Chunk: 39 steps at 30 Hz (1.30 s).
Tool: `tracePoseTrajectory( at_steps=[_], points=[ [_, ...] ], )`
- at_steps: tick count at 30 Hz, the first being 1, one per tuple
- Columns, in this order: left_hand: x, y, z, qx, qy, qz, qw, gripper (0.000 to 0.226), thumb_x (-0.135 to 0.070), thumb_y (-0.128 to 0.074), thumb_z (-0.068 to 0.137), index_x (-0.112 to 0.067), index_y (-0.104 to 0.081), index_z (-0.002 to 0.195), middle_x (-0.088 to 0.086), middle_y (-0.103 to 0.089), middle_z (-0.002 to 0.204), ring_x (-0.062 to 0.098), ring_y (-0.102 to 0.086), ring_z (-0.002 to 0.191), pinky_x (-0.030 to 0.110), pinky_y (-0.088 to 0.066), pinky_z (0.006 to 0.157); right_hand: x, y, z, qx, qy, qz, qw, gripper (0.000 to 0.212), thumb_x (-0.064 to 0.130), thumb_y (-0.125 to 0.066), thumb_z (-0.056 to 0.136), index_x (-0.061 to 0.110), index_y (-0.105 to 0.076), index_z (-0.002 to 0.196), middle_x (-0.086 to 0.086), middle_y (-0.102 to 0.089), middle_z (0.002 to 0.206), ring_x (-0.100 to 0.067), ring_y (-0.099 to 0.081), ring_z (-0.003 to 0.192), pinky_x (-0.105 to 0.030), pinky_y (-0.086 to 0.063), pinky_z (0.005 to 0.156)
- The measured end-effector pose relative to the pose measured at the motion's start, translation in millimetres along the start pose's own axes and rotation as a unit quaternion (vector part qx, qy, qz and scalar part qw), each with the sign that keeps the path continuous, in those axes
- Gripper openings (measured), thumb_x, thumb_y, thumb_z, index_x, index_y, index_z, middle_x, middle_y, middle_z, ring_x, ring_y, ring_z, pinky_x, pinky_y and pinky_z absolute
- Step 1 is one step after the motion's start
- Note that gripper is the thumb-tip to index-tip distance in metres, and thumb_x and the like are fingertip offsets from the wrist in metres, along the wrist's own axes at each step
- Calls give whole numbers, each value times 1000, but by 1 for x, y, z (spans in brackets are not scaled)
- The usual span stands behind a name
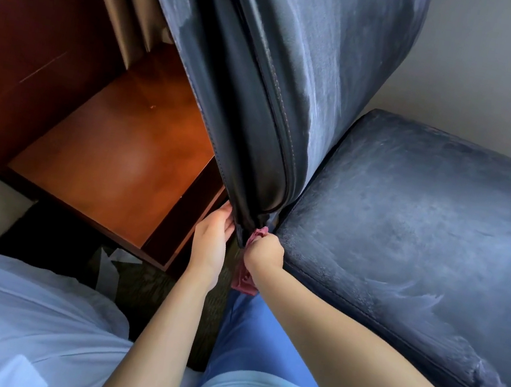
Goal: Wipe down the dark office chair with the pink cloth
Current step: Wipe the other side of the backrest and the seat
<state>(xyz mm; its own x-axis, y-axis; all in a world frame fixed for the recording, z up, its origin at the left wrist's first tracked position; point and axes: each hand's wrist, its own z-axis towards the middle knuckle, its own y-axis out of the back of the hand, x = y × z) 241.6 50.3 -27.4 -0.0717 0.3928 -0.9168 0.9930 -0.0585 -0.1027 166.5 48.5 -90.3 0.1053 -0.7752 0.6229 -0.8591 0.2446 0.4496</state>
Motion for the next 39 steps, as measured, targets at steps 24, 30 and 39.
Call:
tracePoseTrajectory(
  at_steps=[24, 30, 39],
  points=[
    [-74, -9, -50, 33, -163, -12, 986, 37, -22, -33, 100, -19, -56, 128, -2, -62, 123, 11, -59, 113, 24, -45, 97, 33, 58, -105, -64, 227, 305, 923, 9, 34, -57, 90, 26, -61, 92, 14, -62, 83, -4, -56, 79, -11, -39, 65],
    [-97, -11, -57, 92, -216, -33, 972, 43, -29, -26, 102, -17, -58, 126, 0, -63, 126, 9, -57, 118, 24, -43, 101, 87, 82, -145, -126, 454, 263, 842, 18, 22, -62, 89, 18, -66, 106, 8, -66, 99, -3, -60, 93, -19, -46, 84],
    [-134, -14, -63, 104, -263, -58, 957, 44, -33, -16, 103, -26, -48, 132, -12, -66, 115, 1, -59, 111, 17, -46, 94, 99, 77, -129, -339, 589, 50, 732, 18, 17, -65, 82, 13, -71, 99, -2, -66, 91, -24, -62, 77, -36, -53, 57]
  ],
)
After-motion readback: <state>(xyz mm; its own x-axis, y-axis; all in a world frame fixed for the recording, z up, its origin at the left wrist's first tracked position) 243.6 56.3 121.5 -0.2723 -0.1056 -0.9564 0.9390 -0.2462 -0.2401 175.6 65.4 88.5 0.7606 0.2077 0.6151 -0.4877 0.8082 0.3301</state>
